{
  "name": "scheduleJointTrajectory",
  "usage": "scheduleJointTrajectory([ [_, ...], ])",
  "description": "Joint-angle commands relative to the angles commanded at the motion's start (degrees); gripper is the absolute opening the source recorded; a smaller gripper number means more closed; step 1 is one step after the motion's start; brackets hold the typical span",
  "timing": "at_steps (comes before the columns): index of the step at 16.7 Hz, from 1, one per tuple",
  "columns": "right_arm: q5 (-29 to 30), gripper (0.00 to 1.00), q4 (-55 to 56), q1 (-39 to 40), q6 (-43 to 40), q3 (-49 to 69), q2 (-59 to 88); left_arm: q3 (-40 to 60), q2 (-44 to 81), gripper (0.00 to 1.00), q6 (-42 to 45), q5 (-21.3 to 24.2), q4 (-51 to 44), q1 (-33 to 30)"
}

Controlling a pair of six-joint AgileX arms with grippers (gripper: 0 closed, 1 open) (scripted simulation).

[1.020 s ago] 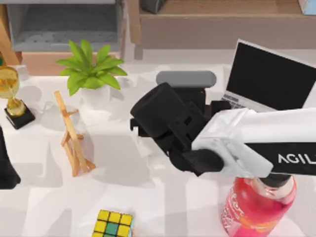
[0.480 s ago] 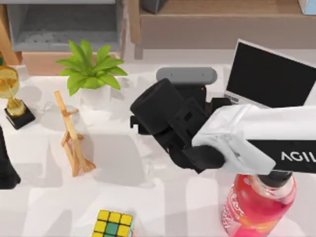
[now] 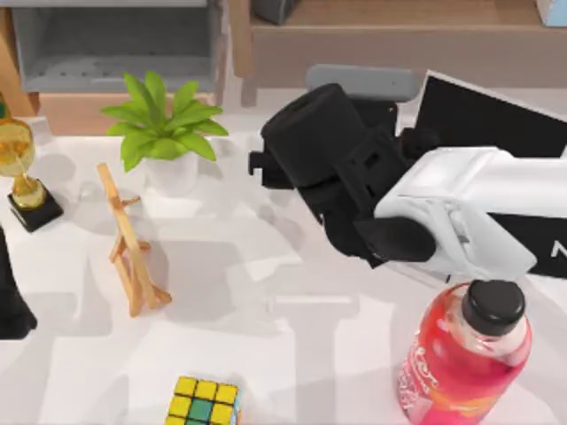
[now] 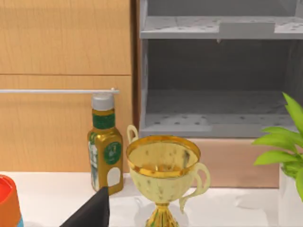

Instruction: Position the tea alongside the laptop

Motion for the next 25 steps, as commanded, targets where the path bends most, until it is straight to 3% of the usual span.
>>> scheduleJointTrajectory([
  [5, -2.1, 0.0, 1.3, -10.7, -8.3, 0.5, -10.7, 0.0, 0.0, 1.0, 0.0, 0.0, 0.0, 0.0],
  [9, -7.7, 0.0, 2.2, -22.1, -16.6, -2.4, -19.3, 0.0, 0.0, 1.0, 0.0, 0.0, 0.0, 0.0],
  [18, -29.9, 0.0, 5.5, -46.5, -32.6, -17.4, -29.6, 0.0, 0.0, 1.0, 0.0, 0.0, 0.0, 0.0],
  [25, -45.5, 0.0, 7.4, -54.2, -37.7, -28.4, -29.3, 0.0, 0.0, 1.0, 0.0, 0.0, 0.0, 0.0],
])
